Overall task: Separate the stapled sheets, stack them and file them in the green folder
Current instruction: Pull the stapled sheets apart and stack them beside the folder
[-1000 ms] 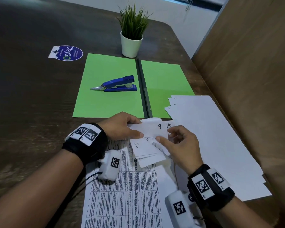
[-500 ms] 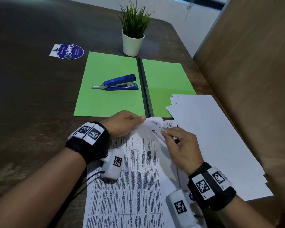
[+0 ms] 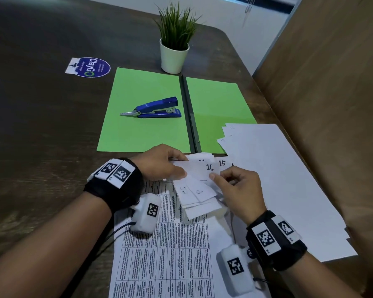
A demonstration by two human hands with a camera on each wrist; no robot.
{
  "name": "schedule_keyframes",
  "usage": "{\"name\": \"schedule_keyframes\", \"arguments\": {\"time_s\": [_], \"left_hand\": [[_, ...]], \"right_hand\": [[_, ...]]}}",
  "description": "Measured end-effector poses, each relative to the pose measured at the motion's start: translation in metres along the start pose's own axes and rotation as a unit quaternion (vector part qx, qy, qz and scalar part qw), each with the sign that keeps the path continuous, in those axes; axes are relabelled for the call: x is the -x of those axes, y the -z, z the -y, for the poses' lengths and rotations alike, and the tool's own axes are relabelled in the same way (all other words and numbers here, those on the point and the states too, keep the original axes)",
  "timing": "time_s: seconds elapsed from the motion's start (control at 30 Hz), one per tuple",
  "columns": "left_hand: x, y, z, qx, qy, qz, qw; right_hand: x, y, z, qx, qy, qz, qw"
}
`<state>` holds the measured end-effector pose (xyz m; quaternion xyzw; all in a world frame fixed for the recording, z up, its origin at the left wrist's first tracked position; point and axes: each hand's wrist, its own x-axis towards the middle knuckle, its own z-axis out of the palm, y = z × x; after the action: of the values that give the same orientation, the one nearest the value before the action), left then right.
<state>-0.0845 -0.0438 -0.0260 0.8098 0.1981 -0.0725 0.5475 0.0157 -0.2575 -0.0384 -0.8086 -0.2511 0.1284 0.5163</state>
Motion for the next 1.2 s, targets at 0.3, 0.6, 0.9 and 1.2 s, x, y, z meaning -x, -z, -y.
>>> {"name": "schedule_keyframes", "arguments": {"time_s": [0.3, 0.6, 0.9, 1.2], "left_hand": [[-0.004, -0.002, 0.0, 0.003, 0.001, -0.013, 1.0], [-0.004, -0.005, -0.001, 0.009, -0.001, -0.03, 1.0], [-0.001, 0.0, 0.001, -0.016, -0.006, 0.0, 1.0], [-0.005, -0.006, 0.004, 0.013, -0.011, -0.033, 0.999]], "right_hand": [[0.004, -0.001, -0.004, 0.087, 0.121, 0.022, 0.989], [0.009, 0.001, 0.002, 0.062, 0.119, 0.04, 0.99], [0.001, 0.004, -0.001, 0.01, 0.036, 0.021, 0.999], [0.009, 0.002, 0.007, -0.034, 0.042, 0.067, 0.996]]}}
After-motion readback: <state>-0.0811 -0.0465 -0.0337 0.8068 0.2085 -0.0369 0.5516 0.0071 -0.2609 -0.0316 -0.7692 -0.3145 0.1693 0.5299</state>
